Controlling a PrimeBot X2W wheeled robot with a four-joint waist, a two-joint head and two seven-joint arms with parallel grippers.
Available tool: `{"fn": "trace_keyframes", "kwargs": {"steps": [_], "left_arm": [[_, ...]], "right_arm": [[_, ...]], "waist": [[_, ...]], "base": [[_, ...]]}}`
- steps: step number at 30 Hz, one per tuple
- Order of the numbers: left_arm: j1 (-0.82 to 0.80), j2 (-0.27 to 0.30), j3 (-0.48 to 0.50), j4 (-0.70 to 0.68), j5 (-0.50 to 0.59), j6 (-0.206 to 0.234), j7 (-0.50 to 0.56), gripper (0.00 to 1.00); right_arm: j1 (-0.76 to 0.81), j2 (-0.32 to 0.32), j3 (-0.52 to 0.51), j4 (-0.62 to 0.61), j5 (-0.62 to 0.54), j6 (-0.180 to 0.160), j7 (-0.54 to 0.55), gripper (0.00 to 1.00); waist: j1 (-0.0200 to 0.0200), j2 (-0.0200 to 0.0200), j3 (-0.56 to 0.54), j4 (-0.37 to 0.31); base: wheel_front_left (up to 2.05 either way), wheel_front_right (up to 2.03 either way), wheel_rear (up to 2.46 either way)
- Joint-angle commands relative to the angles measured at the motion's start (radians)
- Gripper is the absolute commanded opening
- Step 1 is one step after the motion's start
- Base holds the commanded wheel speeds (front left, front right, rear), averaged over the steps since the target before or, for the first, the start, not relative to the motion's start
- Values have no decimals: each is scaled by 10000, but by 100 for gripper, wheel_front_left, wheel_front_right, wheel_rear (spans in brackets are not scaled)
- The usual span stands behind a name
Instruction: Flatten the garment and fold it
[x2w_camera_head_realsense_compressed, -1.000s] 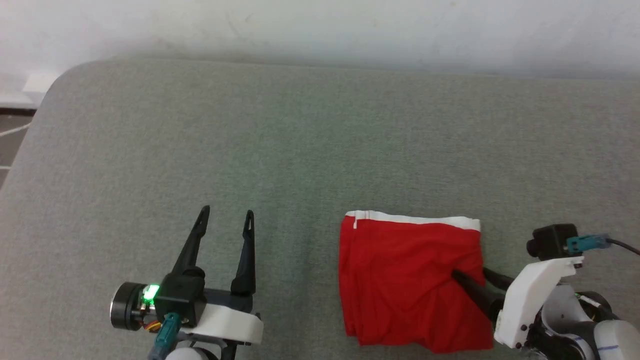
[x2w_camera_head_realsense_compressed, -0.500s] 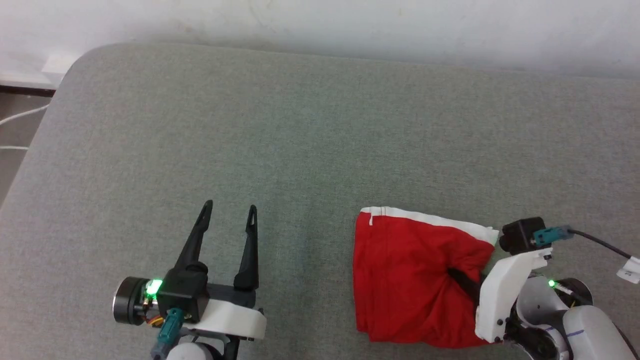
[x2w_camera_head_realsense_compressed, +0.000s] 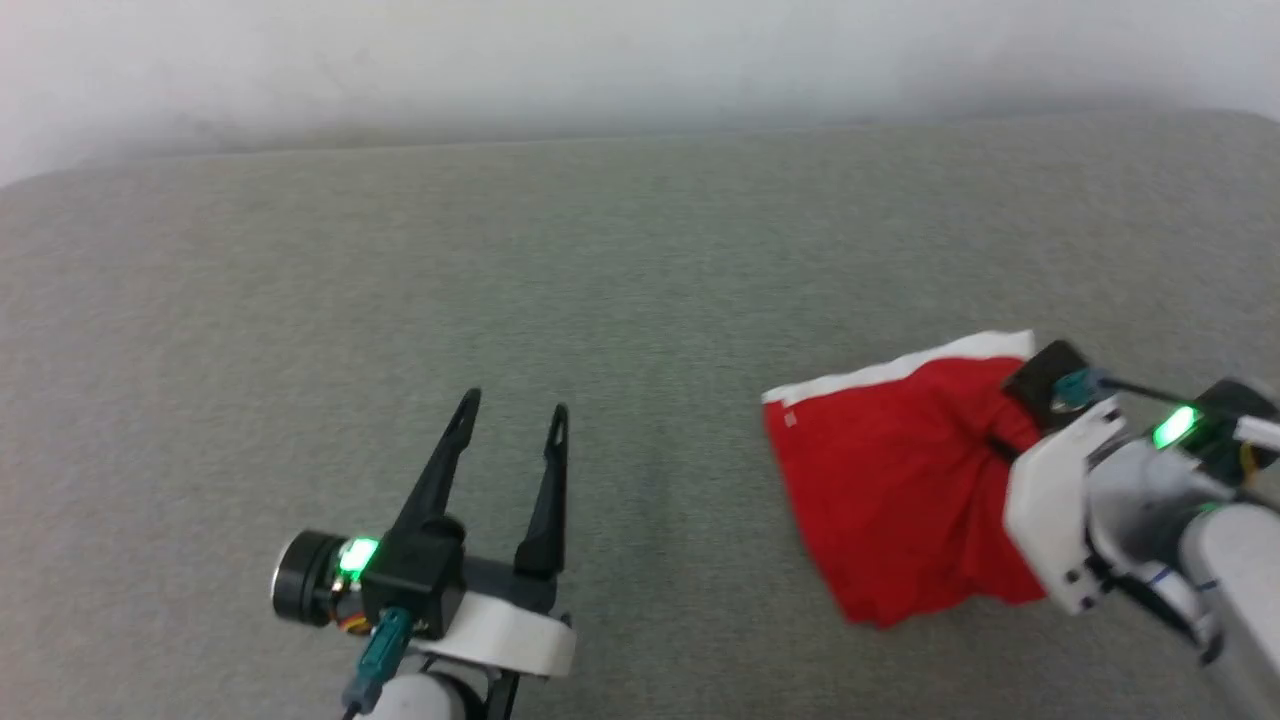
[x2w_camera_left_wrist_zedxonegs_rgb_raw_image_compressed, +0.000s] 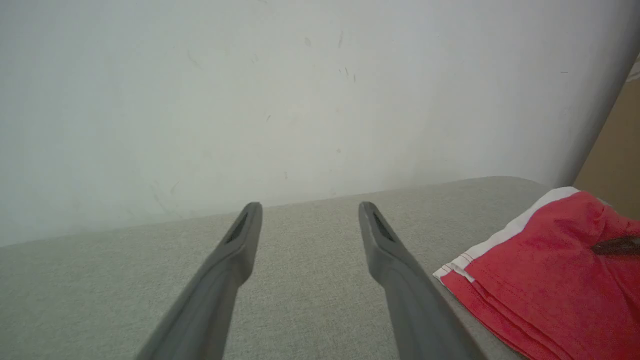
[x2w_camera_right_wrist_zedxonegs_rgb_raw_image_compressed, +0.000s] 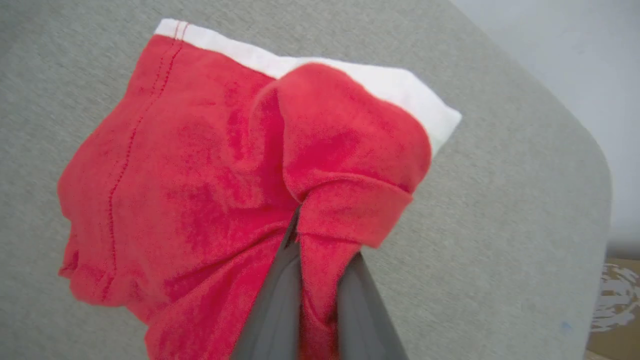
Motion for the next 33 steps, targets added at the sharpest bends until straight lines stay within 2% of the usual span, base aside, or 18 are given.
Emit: {"fn": "trace_keyframes", "kwargs": {"steps": [1, 4, 9, 15, 21, 24, 28, 33], "left_arm": [[-285, -40, -60, -25, 50, -46, -49, 100], [-761, -51, -280, -7, 101, -131, -49, 100], [-1553, -25, -467, -42, 257, -297, -49, 100], [-2302, 125, -647, -200, 415, -457, -49, 100], [-2837, 136, -874, -379, 437, -461, -49, 100], [-3014, 127, -1022, -503, 420, -465, -49, 100], [-3131, 138, -1050, -609, 368, -382, -49, 100], [-3147, 199, -1056, -606, 328, -310, -49, 100]], "right_arm": [[-227, -227, 39, -52, 3, -23, 65, 0], [-643, -1135, 211, -60, 41, -23, 84, 0], [-1105, -2395, 177, 413, -14, -23, -611, 0], [-1387, -3410, -270, 1626, -359, -23, -1907, 0], [-1449, -3765, -1410, 3498, -1039, -23, -3434, 0], [-1324, -3943, -1811, 4257, -1774, -23, -4305, 0], [-1303, -3653, -2507, 5167, -2136, -23, -5114, 0], [-1534, -3424, -2879, 5838, -2558, -23, -5743, 0]], "waist": [[0, 0, 489, -1104], [0, 0, 986, -1511], [0, 0, 1906, -1858], [0, 0, 2915, -1826], [0, 0, 3575, -1488], [0, 0, 3825, -1253], [0, 0, 4010, -1033], [0, 0, 4030, -908]], "base": [[0, 0, 0], [0, 0, 0], [0, 0, 0], [0, 0, 0], [0, 0, 0], [0, 0, 0], [0, 0, 0], [0, 0, 0]]}}
